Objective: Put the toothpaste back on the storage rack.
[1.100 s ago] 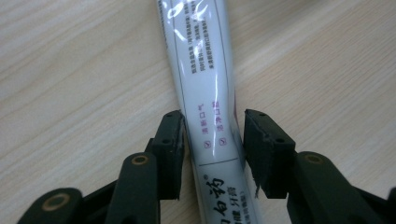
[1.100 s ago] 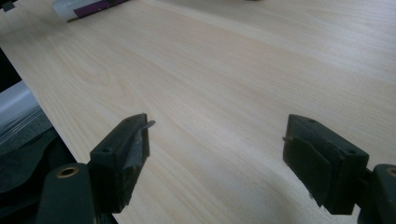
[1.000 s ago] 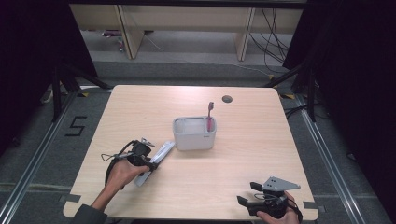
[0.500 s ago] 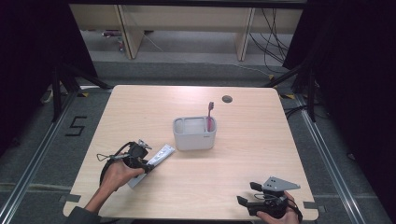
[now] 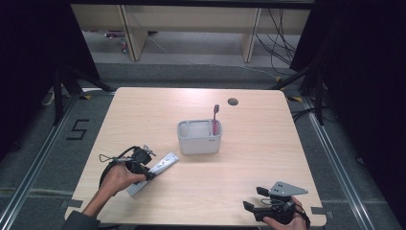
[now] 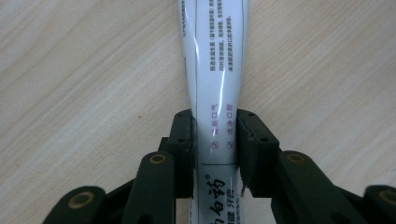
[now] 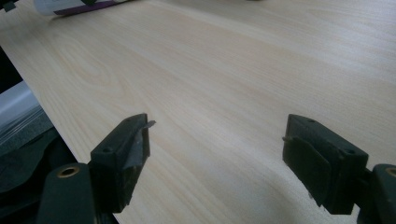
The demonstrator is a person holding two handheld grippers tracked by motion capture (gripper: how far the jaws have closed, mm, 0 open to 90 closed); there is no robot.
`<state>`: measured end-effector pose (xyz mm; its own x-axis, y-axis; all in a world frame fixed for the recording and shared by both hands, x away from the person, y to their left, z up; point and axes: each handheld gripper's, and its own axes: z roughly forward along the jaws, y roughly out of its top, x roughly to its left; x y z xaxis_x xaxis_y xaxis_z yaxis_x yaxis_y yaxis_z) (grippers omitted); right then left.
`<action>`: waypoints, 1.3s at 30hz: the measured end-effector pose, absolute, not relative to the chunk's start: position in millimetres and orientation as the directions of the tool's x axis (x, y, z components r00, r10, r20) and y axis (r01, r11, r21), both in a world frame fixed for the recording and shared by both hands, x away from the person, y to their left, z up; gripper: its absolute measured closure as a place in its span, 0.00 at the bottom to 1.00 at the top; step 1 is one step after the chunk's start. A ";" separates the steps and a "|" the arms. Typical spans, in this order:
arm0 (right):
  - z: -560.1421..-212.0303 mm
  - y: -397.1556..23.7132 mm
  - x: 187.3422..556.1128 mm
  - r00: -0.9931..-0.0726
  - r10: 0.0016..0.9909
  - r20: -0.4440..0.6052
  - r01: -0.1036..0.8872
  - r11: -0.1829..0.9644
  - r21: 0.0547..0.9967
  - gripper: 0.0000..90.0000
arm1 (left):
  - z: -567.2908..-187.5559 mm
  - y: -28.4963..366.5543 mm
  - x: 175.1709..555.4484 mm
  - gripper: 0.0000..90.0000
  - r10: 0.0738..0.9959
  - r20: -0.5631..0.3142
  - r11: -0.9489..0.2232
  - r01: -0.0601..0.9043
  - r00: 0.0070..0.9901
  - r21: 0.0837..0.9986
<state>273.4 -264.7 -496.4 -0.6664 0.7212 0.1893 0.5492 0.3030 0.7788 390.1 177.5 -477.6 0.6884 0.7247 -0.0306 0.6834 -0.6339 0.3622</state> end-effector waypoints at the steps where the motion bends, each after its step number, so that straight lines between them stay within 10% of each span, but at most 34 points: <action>1: -496.5 -264.7 273.4 -0.666 0.721 0.190 0.549 0.303 0.779 0.26 | -477.7 176.7 390.3 0.76 0.722 -0.026 -0.638 0.681 0.691 0.359; 39: -496.0 -264.9 273.5 -0.665 0.723 0.188 0.548 0.301 0.781 0.26 | -481.8 170.1 395.0 0.77 0.680 0.000 -0.697 0.647 0.733 0.309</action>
